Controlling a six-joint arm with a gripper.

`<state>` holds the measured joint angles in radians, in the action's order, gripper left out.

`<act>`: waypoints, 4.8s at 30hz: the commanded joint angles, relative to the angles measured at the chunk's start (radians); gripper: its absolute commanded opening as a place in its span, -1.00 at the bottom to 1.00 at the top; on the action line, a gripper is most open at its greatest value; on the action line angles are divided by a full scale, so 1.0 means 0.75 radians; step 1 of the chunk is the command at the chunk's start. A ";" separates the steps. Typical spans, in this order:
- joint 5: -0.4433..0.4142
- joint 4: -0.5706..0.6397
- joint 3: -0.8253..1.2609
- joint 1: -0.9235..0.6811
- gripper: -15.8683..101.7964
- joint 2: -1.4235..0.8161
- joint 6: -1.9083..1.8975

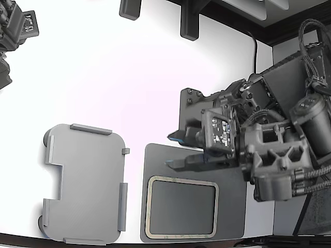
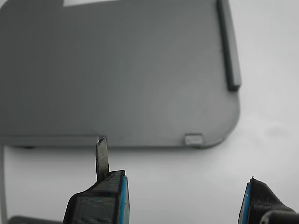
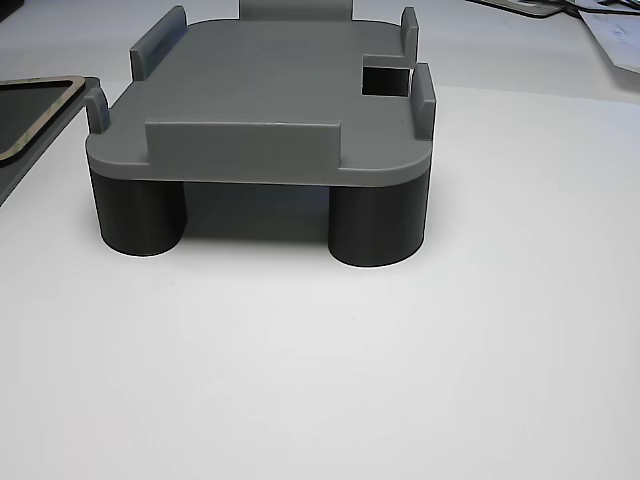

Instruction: Move top rectangular frame to the holder.

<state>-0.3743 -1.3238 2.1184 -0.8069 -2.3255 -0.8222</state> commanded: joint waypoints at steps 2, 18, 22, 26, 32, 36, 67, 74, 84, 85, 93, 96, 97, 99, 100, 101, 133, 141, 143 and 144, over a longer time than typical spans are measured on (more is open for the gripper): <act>0.063 -0.143 -0.147 -0.121 0.95 0.121 -0.252; 0.368 -0.100 -0.100 -0.270 0.97 0.423 -0.491; 0.368 -0.059 -0.039 -0.313 0.97 0.434 -0.532; 0.368 -0.008 0.039 -0.313 0.94 0.430 -0.528; 0.331 0.072 0.129 -0.311 0.76 0.454 -0.501; 0.325 0.086 0.141 -0.288 0.67 0.462 -0.466; 0.301 0.102 0.153 -0.235 0.11 0.552 -0.403; 0.307 0.123 0.174 -0.231 -0.18 0.560 -0.403; 0.321 -0.047 0.018 -0.211 -0.91 0.579 -0.442; 0.321 -0.082 -0.018 -0.215 -0.91 0.575 -0.481; 0.237 -0.407 -0.493 -0.219 -0.91 0.526 -0.959; 0.217 -0.442 -0.628 -0.135 -0.91 0.534 -1.096; 0.209 -0.442 -0.636 -0.102 -0.91 0.524 -1.127; 0.176 -0.442 -0.636 -0.047 -0.91 0.530 -1.213; 0.147 -0.442 -0.628 -0.022 -0.91 0.536 -1.262; 0.115 -0.442 -0.628 0.004 -0.91 0.554 -1.307; 0.117 -0.442 -1.254 0.280 -0.91 1.274 -1.931; 0.202 -0.442 -1.160 0.309 -0.91 1.194 -1.906; 0.219 -0.442 -1.137 0.317 -0.91 1.182 -1.900; 0.227 -0.442 -1.131 0.323 -0.91 1.182 -1.894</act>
<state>-0.2086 -1.6460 1.2839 -0.5829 -1.4082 -2.2473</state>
